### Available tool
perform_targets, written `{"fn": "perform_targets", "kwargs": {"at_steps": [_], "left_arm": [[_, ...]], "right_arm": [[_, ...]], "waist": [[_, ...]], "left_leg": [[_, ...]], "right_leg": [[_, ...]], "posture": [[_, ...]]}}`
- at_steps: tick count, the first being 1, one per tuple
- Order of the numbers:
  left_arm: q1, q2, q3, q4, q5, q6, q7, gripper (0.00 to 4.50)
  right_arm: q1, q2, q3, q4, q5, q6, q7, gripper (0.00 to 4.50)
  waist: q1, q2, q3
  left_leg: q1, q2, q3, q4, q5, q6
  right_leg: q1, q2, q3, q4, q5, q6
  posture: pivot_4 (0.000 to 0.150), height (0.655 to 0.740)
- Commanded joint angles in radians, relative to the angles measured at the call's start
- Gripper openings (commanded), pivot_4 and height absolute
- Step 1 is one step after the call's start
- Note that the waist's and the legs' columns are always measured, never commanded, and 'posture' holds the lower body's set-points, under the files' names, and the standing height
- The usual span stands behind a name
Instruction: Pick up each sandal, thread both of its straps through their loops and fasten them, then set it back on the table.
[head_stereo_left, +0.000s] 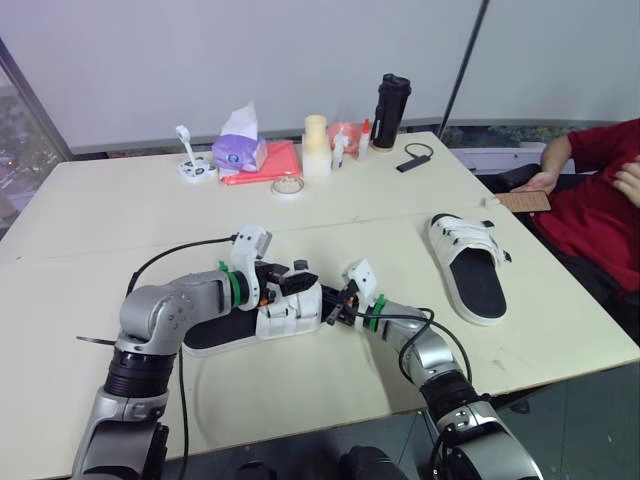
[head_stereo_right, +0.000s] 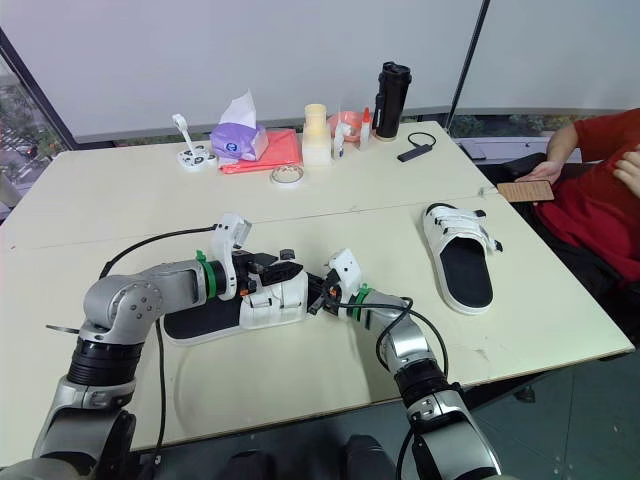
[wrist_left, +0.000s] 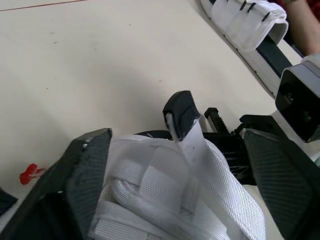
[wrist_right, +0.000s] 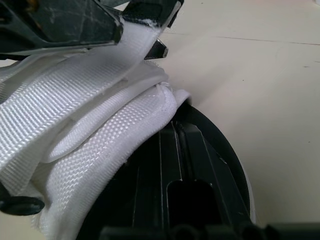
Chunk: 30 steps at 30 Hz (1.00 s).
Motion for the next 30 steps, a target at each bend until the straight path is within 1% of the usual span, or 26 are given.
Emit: {"fn": "perform_targets", "kwargs": {"at_steps": [1, 3, 6, 7, 8, 9, 13, 18, 22, 30], "left_arm": [[-0.003, -0.007, 0.028, -0.024, 0.014, -0.028, -0.003, 3.72], [-0.006, -0.022, 0.042, -0.027, 0.004, -0.030, -0.006, 2.90], [-0.009, -0.036, 0.050, -0.027, 0.004, -0.034, -0.009, 1.37], [-0.009, -0.038, 0.049, -0.027, 0.009, -0.035, -0.009, 0.93], [-0.009, -0.043, 0.053, -0.026, 0.009, -0.038, -0.010, 0.36], [-0.012, -0.049, 0.057, -0.022, 0.009, -0.038, -0.009, 0.08], [-0.028, -0.071, 0.094, -0.015, -0.023, -0.056, -0.033, 0.08], [-0.057, -0.050, 0.145, -0.027, -0.109, -0.050, -0.139, 0.08], [-0.076, -0.043, 0.167, -0.010, -0.131, -0.053, -0.153, 0.08], [-0.061, -0.034, 0.158, 0.138, -0.001, -0.119, -0.067, 0.08]], "right_arm": [[0.071, -0.025, 0.016, 0.138, -0.059, 0.076, -0.037, 0.00], [0.070, -0.025, 0.016, 0.139, -0.059, 0.076, -0.036, 0.00], [0.068, -0.025, 0.015, 0.142, -0.059, 0.075, -0.035, 0.00], [0.068, -0.025, 0.015, 0.142, -0.059, 0.075, -0.035, 0.00], [0.068, -0.025, 0.016, 0.141, -0.059, 0.075, -0.035, 0.00], [0.067, -0.025, 0.016, 0.142, -0.059, 0.075, -0.035, 0.00], [0.067, -0.026, 0.015, 0.142, -0.059, 0.076, -0.036, 0.00], [0.071, -0.026, 0.016, 0.140, -0.059, 0.077, -0.037, 0.00], [0.072, -0.026, 0.016, 0.140, -0.060, 0.077, -0.037, 0.00], [0.068, -0.022, 0.015, 0.144, -0.060, 0.073, -0.038, 0.00]], "waist": [[0.000, 0.000, 0.000], [0.000, 0.000, 0.000], [0.000, 0.000, 0.000], [0.000, 0.000, 0.000], [0.000, 0.000, 0.000], [0.000, 0.000, 0.000], [0.000, 0.000, 0.000], [0.000, 0.000, 0.000], [0.000, 0.000, 0.000], [0.000, 0.000, 0.000]], "left_leg": [[0.000, 0.000, 0.000, 0.000, 0.000, 0.000], [0.000, 0.000, 0.000, 0.000, 0.000, 0.000], [0.000, 0.000, 0.000, 0.000, 0.000, 0.000], [0.000, 0.000, 0.000, 0.000, 0.000, 0.000], [0.000, 0.000, 0.000, 0.000, 0.000, 0.000], [0.000, 0.000, 0.000, 0.000, 0.000, 0.000], [0.000, 0.000, 0.000, 0.000, 0.000, 0.000], [0.000, 0.000, 0.000, 0.000, 0.000, 0.000], [0.000, 0.000, 0.000, 0.000, 0.000, 0.000], [0.000, 0.000, 0.000, 0.000, 0.000, 0.000]], "right_leg": [[0.000, 0.000, 0.000, 0.000, 0.000, 0.000], [0.000, 0.000, 0.000, 0.000, 0.000, 0.000], [0.000, 0.000, 0.000, 0.000, 0.000, 0.000], [0.000, 0.000, 0.000, 0.000, 0.000, 0.000], [0.000, 0.000, 0.000, 0.000, 0.000, 0.000], [0.000, 0.000, 0.000, 0.000, 0.000, 0.000], [0.000, 0.000, 0.000, 0.000, 0.000, 0.000], [0.000, 0.000, 0.000, 0.000, 0.000, 0.001], [0.000, 0.000, 0.000, 0.000, 0.000, 0.000], [0.000, 0.000, 0.000, 0.000, 0.000, 0.000]], "posture": [[0.150, 0.7400], [0.150, 0.7400], [0.150, 0.7400], [0.150, 0.7400], [0.150, 0.7400], [0.150, 0.7400], [0.150, 0.7400], [0.150, 0.7400], [0.150, 0.7400], [0.150, 0.7400]]}}
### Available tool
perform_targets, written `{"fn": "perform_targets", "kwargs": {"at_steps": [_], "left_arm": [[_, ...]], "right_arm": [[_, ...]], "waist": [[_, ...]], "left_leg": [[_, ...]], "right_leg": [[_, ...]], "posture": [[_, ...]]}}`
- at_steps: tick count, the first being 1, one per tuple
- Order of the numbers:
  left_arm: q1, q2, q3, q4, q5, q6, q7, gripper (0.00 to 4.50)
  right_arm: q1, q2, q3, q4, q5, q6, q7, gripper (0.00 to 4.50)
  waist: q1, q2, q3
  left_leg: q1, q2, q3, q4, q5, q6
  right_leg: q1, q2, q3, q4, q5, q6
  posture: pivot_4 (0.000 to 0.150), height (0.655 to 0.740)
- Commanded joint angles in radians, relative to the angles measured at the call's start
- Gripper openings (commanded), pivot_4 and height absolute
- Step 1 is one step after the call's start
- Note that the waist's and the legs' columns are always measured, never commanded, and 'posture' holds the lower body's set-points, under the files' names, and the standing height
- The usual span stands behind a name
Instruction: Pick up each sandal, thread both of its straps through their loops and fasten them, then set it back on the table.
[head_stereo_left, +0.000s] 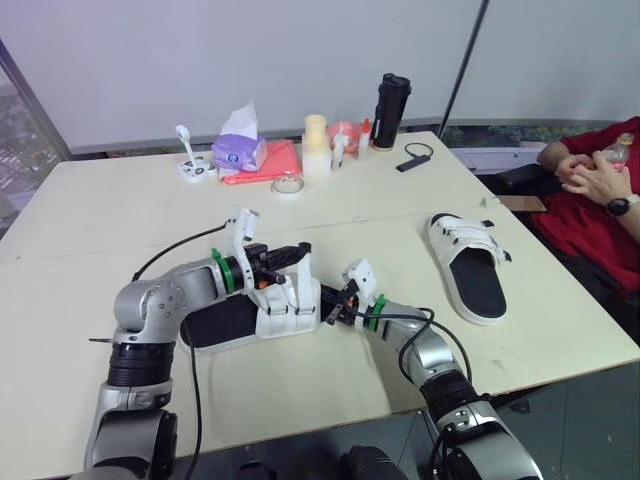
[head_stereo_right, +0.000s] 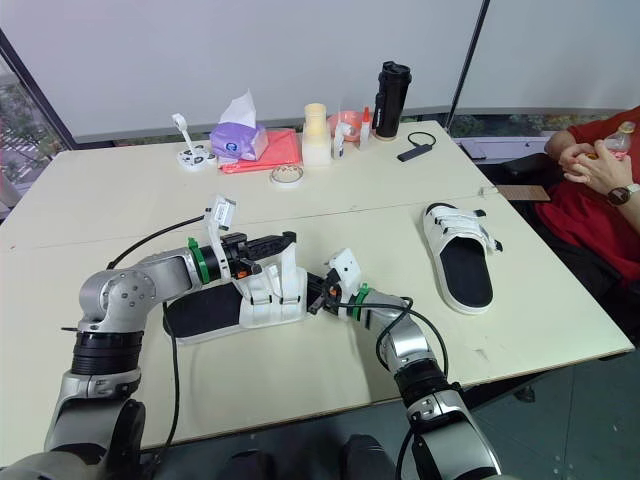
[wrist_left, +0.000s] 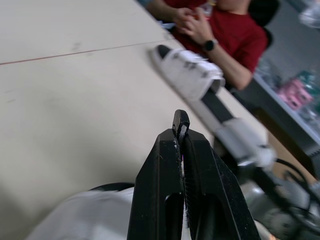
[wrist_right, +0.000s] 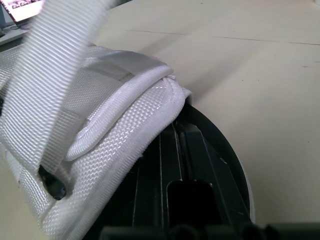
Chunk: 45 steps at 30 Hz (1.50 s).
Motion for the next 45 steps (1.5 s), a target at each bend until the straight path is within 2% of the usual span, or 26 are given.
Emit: {"fn": "perform_targets", "kwargs": {"at_steps": [1, 9, 14, 17, 23, 24, 29, 31, 34, 37, 39, 41, 45], "left_arm": [[-0.013, 0.025, 0.017, 0.043, 0.080, -0.065, 0.042, 0.08], [0.011, 0.081, -0.130, 0.114, 0.255, -0.130, 0.023, 0.08], [0.001, 0.086, -0.173, 0.128, 0.286, -0.155, -0.014, 0.08], [0.003, 0.093, -0.171, 0.149, 0.303, -0.165, -0.026, 1.04], [-0.010, 0.098, -0.177, 0.171, 0.357, -0.209, -0.054, 4.09], [-0.011, 0.098, -0.174, 0.174, 0.362, -0.224, -0.066, 4.47], [-0.027, 0.123, -0.158, 0.203, 0.401, -0.305, -0.120, 4.47], [-0.066, 0.121, -0.036, 0.188, 0.291, -0.270, -0.152, 4.47], [-0.071, 0.147, 0.088, 0.132, 0.149, -0.167, -0.198, 4.47], [-0.006, 0.207, 0.141, 0.047, 0.044, -0.041, -0.250, 4.47], [0.051, 0.257, 0.159, -0.009, -0.006, 0.025, -0.284, 4.47], [0.153, 0.337, 0.145, -0.102, -0.046, 0.080, -0.350, 4.47], [0.324, 0.450, 0.139, -0.238, -0.110, 0.131, -0.449, 4.47]], "right_arm": [[0.070, -0.022, 0.017, 0.142, -0.060, 0.073, -0.039, 0.00], [0.074, -0.021, 0.020, 0.140, -0.060, 0.073, -0.038, 0.00], [0.067, -0.021, 0.022, 0.146, -0.062, 0.070, -0.037, 0.00], [0.065, -0.022, 0.023, 0.149, -0.064, 0.068, -0.037, 0.00], [0.072, -0.025, 0.027, 0.141, -0.064, 0.070, -0.032, 0.00], [0.071, -0.025, 0.027, 0.143, -0.065, 0.070, -0.032, 0.00], [0.073, -0.031, 0.024, 0.119, -0.063, 0.073, -0.031, 0.00], [0.101, -0.066, 0.008, -0.011, -0.048, 0.075, -0.028, 0.00], [0.152, -0.099, -0.027, -0.226, 0.012, 0.153, -0.036, 0.00], [0.212, -0.136, -0.026, -0.424, 0.055, 0.240, -0.026, 0.00], [0.225, -0.164, -0.041, -0.526, 0.070, 0.276, -0.038, 0.00], [0.218, -0.187, -0.087, -0.641, 0.124, 0.345, -0.056, 0.00], [0.225, -0.269, -0.142, -0.798, 0.190, 0.455, -0.055, 0.00]], "waist": [[0.000, 0.000, 0.000], [0.001, 0.000, -0.002], [0.001, 0.001, -0.007], [0.000, 0.001, -0.008], [0.000, 0.001, -0.008], [0.001, 0.001, -0.008], [0.001, 0.001, -0.008], [0.002, 0.000, -0.007], [0.012, 0.001, -0.002], [0.014, 0.003, 0.000], [0.019, 0.006, 0.002], [0.021, 0.006, 0.009], [0.025, 0.004, 0.020]], "left_leg": [[0.000, 0.000, 0.000, 0.000, 0.000, 0.000], [0.001, 0.000, 0.000, 0.000, 0.000, 0.000], [0.002, 0.000, 0.000, 0.000, 0.000, 0.000], [0.003, 0.000, 0.000, 0.000, 0.000, 0.000], [0.002, 0.000, 0.000, 0.000, 0.000, 0.000], [0.002, 0.000, 0.000, 0.000, 0.000, 0.000], [0.002, 0.000, 0.000, -0.001, 0.000, 0.000], [0.001, 0.000, 0.000, 0.000, 0.000, 0.000], [-0.009, -0.001, -0.001, 0.000, 0.000, 0.000], [-0.022, -0.001, -0.001, 0.000, 0.000, 0.000], [-0.023, -0.001, -0.001, 0.000, -0.003, -0.007], [-0.024, -0.001, -0.001, 0.000, -0.005, -0.011], [-0.038, -0.001, 0.000, 0.002, -0.004, -0.014]], "right_leg": [[0.000, 0.000, 0.000, 0.000, 0.000, 0.000], [0.001, 0.000, 0.000, 0.000, 0.000, 0.000], [0.001, 0.000, 0.000, 0.000, -0.001, -0.002], [0.002, 0.000, 0.000, 0.000, -0.001, -0.002], [0.002, 0.000, 0.000, -0.001, -0.001, -0.002], [0.002, 0.000, 0.000, -0.001, -0.001, -0.002], [0.002, 0.000, 0.000, -0.001, -0.001, -0.002], [0.001, 0.000, 0.000, -0.001, -0.001, -0.002], [-0.006, 0.000, 0.000, -0.001, 0.000, 0.001], [-0.018, -0.001, 0.000, 0.000, 0.001, 0.003], [-0.021, -0.002, 0.001, 0.001, 0.000, 0.005], [-0.022, -0.002, 0.002, 0.000, -0.001, 0.005], [-0.036, -0.003, 0.003, 0.002, -0.001, 0.005]], "posture": [[0.150, 0.7400], [0.150, 0.7400], [0.150, 0.7400], [0.150, 0.7400], [0.150, 0.7400], [0.150, 0.7400], [0.150, 0.7400], [0.150, 0.7400], [0.150, 0.7400], [0.150, 0.7400], [0.150, 0.7400], [0.150, 0.7400], [0.150, 0.7400]]}}
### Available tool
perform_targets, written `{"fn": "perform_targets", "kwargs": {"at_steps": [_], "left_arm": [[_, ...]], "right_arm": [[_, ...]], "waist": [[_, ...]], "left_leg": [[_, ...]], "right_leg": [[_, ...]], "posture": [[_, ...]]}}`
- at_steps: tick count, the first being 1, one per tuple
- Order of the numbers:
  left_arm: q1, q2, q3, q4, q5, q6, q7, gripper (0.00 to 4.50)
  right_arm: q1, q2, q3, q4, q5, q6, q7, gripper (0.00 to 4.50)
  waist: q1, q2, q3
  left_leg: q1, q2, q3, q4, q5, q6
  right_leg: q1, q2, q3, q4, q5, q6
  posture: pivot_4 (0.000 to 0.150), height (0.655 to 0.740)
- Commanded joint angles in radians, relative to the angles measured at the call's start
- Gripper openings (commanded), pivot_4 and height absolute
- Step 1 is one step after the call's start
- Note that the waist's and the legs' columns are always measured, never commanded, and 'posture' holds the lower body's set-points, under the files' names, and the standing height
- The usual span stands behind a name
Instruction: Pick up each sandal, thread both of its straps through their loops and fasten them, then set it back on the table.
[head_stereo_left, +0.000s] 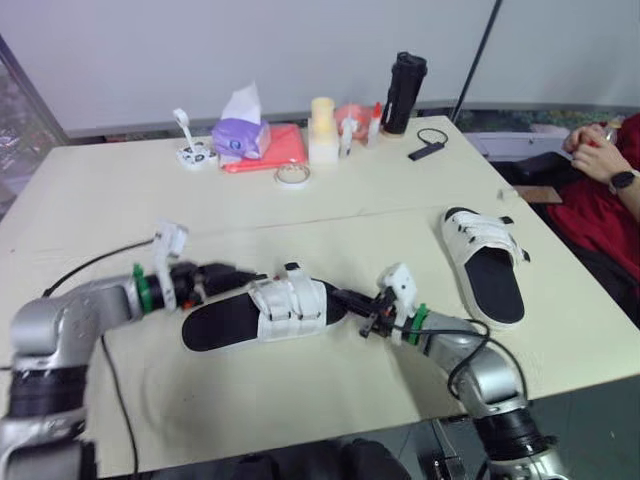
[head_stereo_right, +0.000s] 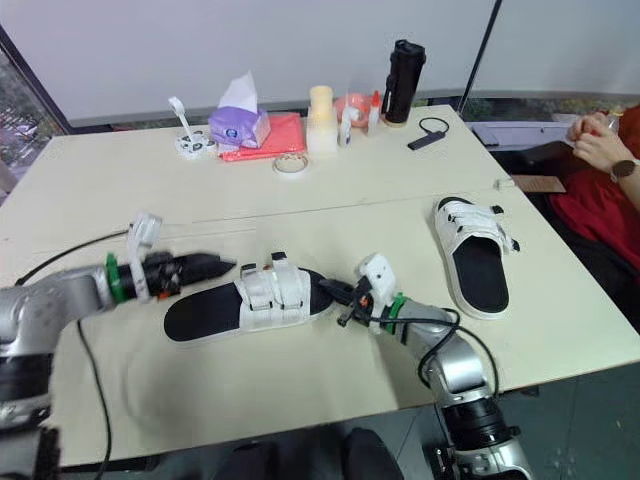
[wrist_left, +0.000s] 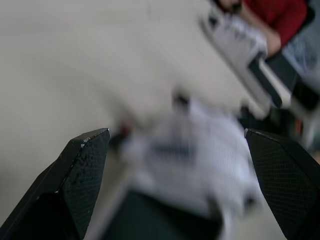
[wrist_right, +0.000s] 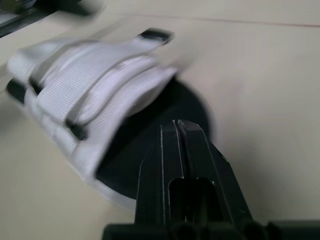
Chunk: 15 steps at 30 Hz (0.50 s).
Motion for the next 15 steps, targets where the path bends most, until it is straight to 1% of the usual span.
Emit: {"fn": "perform_targets", "kwargs": {"at_steps": [1, 4, 7, 9, 11, 15], "left_arm": [[0.108, 0.086, 0.021, -0.135, -0.075, 0.033, -0.099, 4.47], [0.181, 0.109, 0.026, -0.158, -0.103, 0.037, -0.132, 4.47], [0.225, 0.085, -0.002, -0.178, -0.108, 0.014, -0.130, 4.47], [0.223, 0.048, -0.032, -0.182, -0.093, -0.012, -0.103, 4.47], [0.204, -0.006, -0.080, -0.164, -0.051, -0.064, -0.076, 4.47], [0.176, -0.062, -0.124, -0.126, -0.003, -0.123, -0.046, 4.47]], "right_arm": [[0.007, -0.079, -0.066, -0.172, 0.077, 0.091, 0.011, 0.00], [0.011, -0.156, -0.110, -0.236, 0.117, 0.149, 0.023, 0.00], [0.008, -0.239, -0.157, -0.276, 0.153, 0.195, 0.045, 0.00], [0.002, -0.282, -0.174, -0.294, 0.165, 0.214, 0.052, 0.00], [-0.014, -0.311, -0.188, -0.315, 0.182, 0.237, 0.047, 0.00], [-0.037, -0.328, -0.199, -0.340, 0.218, 0.272, 0.033, 0.00]], "waist": [[0.003, -0.001, 0.006], [0.007, 0.000, 0.009], [0.005, -0.001, 0.013], [0.005, -0.001, 0.014], [0.005, -0.001, 0.014], [0.005, -0.001, 0.014]], "left_leg": [[0.000, 0.000, 0.000, 0.000, 0.000, 0.000], [0.000, -0.001, 0.000, 0.000, 0.000, 0.000], [0.000, -0.001, 0.001, 0.001, 0.000, 0.000], [0.000, -0.001, 0.001, 0.002, 0.000, 0.000], [0.000, -0.001, 0.001, 0.003, 0.000, 0.000], [0.000, -0.001, 0.000, 0.005, 0.000, 0.000]], "right_leg": [[0.000, 0.000, 0.000, 0.000, 0.000, 0.000], [0.000, -0.001, 0.000, 0.000, 0.000, -0.001], [0.000, 0.000, 0.000, -0.001, 0.000, -0.001], [0.000, 0.000, 0.000, -0.001, 0.000, 0.000], [0.001, 0.001, 0.000, -0.001, 0.000, 0.000], [0.002, 0.001, 0.000, 0.000, 0.000, 0.000]], "posture": [[0.150, 0.7400], [0.150, 0.7400], [0.150, 0.7400], [0.150, 0.7400], [0.150, 0.7400], [0.150, 0.7400]]}}
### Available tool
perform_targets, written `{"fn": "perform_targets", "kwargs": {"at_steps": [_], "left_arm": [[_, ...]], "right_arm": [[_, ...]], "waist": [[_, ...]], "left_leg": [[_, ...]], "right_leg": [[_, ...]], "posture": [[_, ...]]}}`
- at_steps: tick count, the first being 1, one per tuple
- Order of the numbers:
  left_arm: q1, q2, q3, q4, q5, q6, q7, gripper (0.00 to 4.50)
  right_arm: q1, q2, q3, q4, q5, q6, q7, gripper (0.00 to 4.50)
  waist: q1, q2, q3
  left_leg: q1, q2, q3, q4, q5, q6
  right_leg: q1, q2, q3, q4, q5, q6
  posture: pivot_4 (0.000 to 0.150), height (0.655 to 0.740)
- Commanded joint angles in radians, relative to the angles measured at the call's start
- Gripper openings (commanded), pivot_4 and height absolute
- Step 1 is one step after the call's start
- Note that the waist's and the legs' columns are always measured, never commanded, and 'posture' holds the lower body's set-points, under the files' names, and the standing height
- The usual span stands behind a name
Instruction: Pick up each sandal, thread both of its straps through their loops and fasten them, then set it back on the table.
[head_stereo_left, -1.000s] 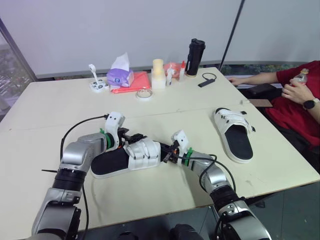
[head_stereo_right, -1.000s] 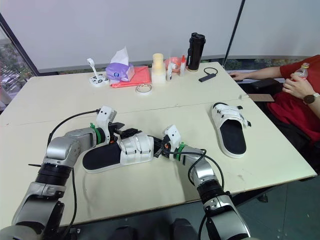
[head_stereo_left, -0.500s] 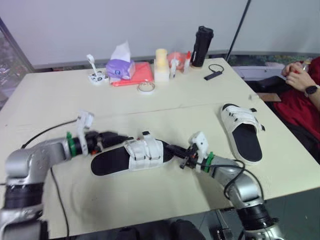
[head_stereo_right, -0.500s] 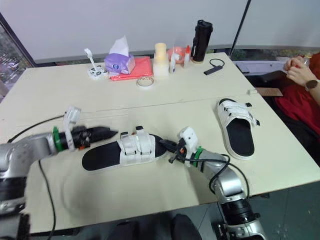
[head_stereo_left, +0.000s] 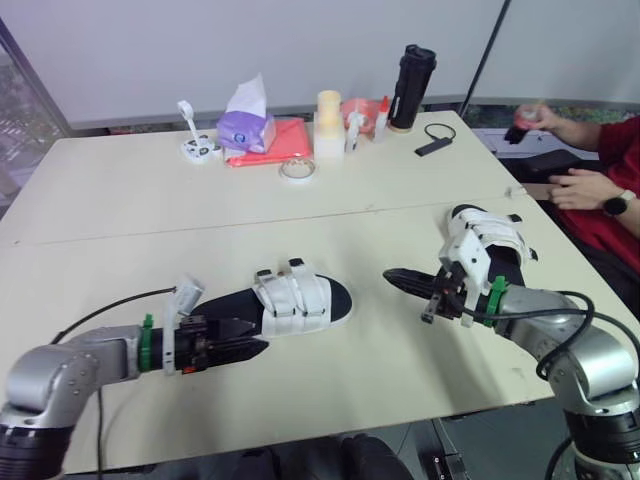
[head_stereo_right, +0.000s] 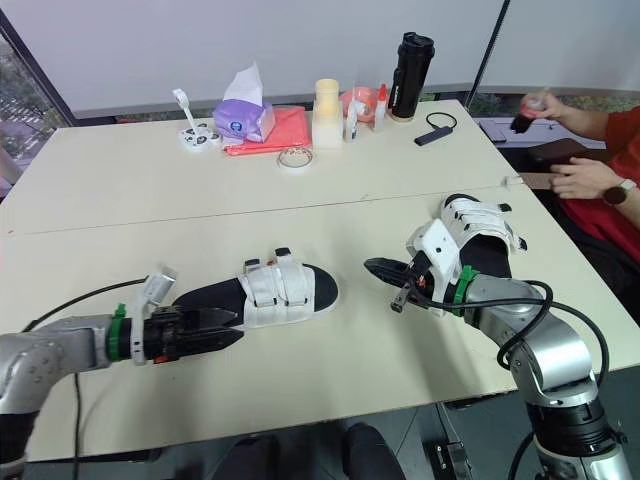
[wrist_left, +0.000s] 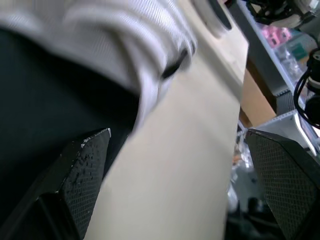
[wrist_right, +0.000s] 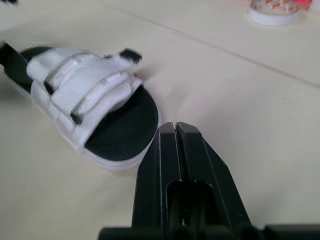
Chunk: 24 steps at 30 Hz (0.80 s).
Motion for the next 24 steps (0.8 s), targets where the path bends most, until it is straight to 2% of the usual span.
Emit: {"fn": "perform_targets", "kwargs": {"at_steps": [1, 7, 12, 15, 22, 24], "left_arm": [[-0.020, -0.044, -0.062, 0.039, 0.051, -0.051, 0.026, 4.47], [-0.074, -0.127, -0.121, 0.105, 0.066, -0.058, 0.050, 4.47], [-0.140, -0.248, -0.108, 0.181, 0.020, 0.009, 0.123, 4.47], [-0.166, -0.299, -0.073, 0.218, 0.002, 0.051, 0.188, 3.61], [-0.162, -0.326, -0.068, 0.198, -0.008, 0.085, 0.217, 0.05], [-0.160, -0.328, -0.065, 0.191, -0.013, 0.089, 0.221, 0.02]], "right_arm": [[-0.037, -0.027, -0.033, -0.078, 0.060, 0.040, -0.008, 0.00], [-0.084, -0.074, -0.063, -0.186, 0.193, 0.169, -0.024, 0.00], [-0.093, -0.080, -0.062, -0.212, 0.228, 0.200, -0.075, 0.00], [-0.077, -0.087, -0.058, -0.213, 0.226, 0.196, -0.087, 0.00], [-0.065, -0.100, -0.059, -0.208, 0.234, 0.182, -0.092, 0.00], [-0.062, -0.103, -0.059, -0.211, 0.238, 0.183, -0.094, 0.00]], "waist": [[0.000, 0.000, 0.000], [0.007, 0.001, 0.000], [0.026, 0.001, 0.000], [0.034, 0.002, 0.000], [0.031, 0.003, -0.001], [0.030, 0.003, -0.001]], "left_leg": [[0.000, 0.000, 0.000, 0.000, 0.000, 0.000], [0.000, 0.000, -0.001, 0.008, -0.001, 0.002], [0.002, -0.001, -0.001, 0.013, -0.001, 0.002], [0.001, -0.001, -0.002, 0.015, -0.001, 0.002], [0.001, -0.001, -0.002, 0.015, -0.001, 0.002], [0.002, -0.001, -0.002, 0.016, -0.001, 0.002]], "right_leg": [[0.000, 0.000, 0.000, 0.000, 0.000, 0.000], [0.005, 0.000, -0.001, 0.001, 0.001, 0.001], [0.008, 0.000, -0.001, 0.001, 0.002, 0.003], [0.010, 0.000, -0.001, 0.000, 0.003, 0.005], [0.010, -0.001, -0.001, 0.001, 0.004, 0.006], [0.010, 0.000, -0.001, 0.002, 0.004, 0.006]], "posture": [[0.150, 0.7400], [0.150, 0.7400], [0.150, 0.7400], [0.150, 0.7400], [0.150, 0.7400], [0.150, 0.7400]]}}
